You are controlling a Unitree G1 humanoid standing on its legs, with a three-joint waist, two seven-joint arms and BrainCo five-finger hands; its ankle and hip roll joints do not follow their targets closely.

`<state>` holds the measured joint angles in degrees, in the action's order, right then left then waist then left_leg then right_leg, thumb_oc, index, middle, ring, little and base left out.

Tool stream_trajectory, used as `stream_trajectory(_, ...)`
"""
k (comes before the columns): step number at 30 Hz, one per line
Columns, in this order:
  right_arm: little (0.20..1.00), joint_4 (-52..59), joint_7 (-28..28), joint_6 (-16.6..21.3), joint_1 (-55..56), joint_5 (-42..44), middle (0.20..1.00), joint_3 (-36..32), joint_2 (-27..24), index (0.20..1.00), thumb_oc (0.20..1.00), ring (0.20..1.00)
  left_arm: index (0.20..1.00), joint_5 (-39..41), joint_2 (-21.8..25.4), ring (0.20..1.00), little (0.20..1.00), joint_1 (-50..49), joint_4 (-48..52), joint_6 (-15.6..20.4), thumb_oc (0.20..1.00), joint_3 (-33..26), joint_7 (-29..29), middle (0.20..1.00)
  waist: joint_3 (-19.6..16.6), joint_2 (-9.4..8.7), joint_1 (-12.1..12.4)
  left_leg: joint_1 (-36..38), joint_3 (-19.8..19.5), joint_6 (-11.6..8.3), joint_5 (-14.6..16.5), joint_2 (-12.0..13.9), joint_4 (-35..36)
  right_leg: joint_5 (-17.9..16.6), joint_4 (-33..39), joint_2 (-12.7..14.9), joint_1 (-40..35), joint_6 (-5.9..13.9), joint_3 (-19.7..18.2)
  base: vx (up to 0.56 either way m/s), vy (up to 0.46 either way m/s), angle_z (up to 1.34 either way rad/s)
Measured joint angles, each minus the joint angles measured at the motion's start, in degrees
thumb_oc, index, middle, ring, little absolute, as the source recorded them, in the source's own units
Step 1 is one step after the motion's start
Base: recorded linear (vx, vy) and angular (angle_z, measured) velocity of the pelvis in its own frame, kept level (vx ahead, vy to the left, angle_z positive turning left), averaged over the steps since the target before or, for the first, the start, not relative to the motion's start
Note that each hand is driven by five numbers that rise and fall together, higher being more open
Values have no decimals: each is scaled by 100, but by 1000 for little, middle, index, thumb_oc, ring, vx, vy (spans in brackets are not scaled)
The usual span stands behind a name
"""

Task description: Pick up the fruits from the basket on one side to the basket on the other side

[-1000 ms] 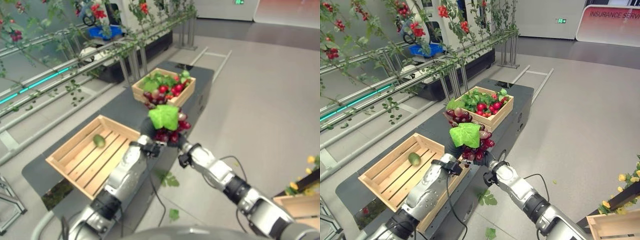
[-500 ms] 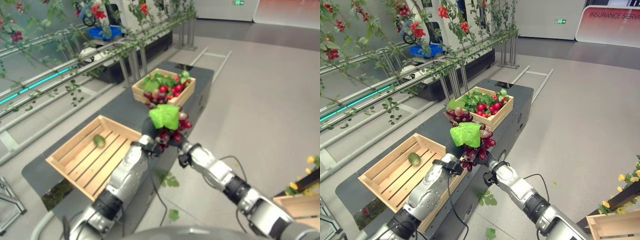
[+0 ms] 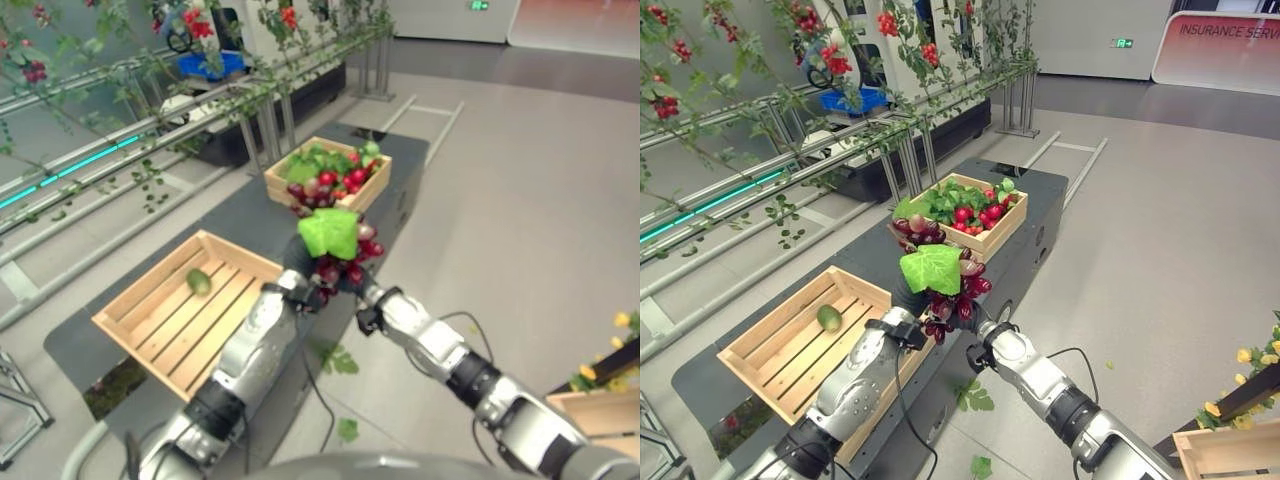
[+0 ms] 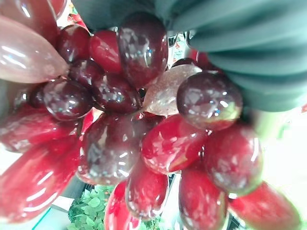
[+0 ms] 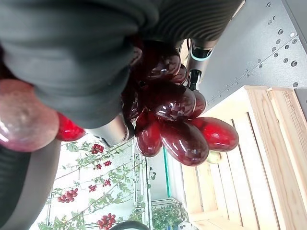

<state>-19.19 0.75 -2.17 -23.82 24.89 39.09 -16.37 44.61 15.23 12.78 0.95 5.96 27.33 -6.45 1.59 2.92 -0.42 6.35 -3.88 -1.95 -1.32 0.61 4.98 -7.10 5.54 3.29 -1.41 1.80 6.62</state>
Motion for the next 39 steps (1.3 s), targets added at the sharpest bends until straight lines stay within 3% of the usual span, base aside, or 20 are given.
stream_trajectory(11,200,1,-124,146,7,-77,200,-135,-54,200,200,200,1000,-3,-50,1000,1000,-507,128,122,1000,-279,-16,1000,19,-97,29,-4,-53,-11,20,12,1,40,1,-7,-17,3,20,0,0,0)
stream_trajectory(25,200,34,-359,393,316,-401,200,-1230,-375,200,200,200,1000,-240,38,1000,1000,-1844,217,251,1000,-1376,105,1000,97,-313,321,-27,-146,-26,25,10,1,113,1,-3,-37,14,113,1,4,2)
stream_trajectory(39,200,229,-438,505,1018,-639,200,-2270,-687,200,200,200,1000,-1641,215,1000,1000,-2447,-1362,218,1000,-1702,382,1000,171,-396,445,-124,-218,-27,32,-27,6,144,0,6,35,27,182,-11,24,3)
